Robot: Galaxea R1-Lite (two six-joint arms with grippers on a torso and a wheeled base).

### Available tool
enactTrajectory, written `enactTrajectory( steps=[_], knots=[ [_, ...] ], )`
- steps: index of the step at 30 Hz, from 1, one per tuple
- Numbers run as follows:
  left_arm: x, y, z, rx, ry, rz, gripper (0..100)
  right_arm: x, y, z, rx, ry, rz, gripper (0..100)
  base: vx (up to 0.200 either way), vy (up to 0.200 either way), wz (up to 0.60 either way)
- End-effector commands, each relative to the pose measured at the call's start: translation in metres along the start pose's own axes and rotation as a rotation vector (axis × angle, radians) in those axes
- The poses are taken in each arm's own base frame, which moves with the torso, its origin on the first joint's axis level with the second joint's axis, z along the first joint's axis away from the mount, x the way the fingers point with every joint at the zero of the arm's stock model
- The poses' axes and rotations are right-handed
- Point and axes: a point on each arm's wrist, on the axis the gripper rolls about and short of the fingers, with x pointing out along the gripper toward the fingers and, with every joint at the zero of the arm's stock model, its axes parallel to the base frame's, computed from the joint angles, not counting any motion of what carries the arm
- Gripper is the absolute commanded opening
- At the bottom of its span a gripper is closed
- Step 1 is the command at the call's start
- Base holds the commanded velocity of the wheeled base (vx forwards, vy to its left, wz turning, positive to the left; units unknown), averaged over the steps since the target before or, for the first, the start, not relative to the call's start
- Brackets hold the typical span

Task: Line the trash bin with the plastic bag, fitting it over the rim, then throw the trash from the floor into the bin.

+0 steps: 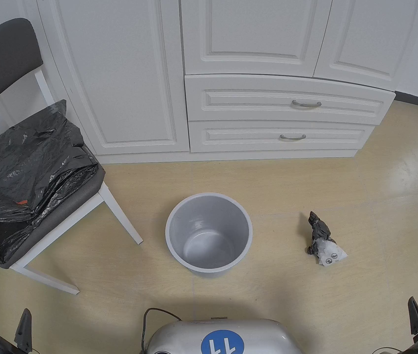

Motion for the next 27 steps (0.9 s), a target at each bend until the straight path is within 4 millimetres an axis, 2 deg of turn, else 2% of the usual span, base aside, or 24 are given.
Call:
enactTrajectory(
  steps=[1, 27],
  knots=[
    [0.0001, 0.0001, -0.0053, 0.000, 0.001, 0.000, 100, 0.0001, 0.0001, -0.0054, -0.001, 0.003, 0.003, 100, 0.000, 0.000, 0.00],
    [0.0001, 0.0000, -0.0053, 0.006, 0.001, 0.000, 100, 0.0001, 0.0001, -0.0051, -0.001, 0.000, 0.001, 100, 0.000, 0.000, 0.00]
  ],
)
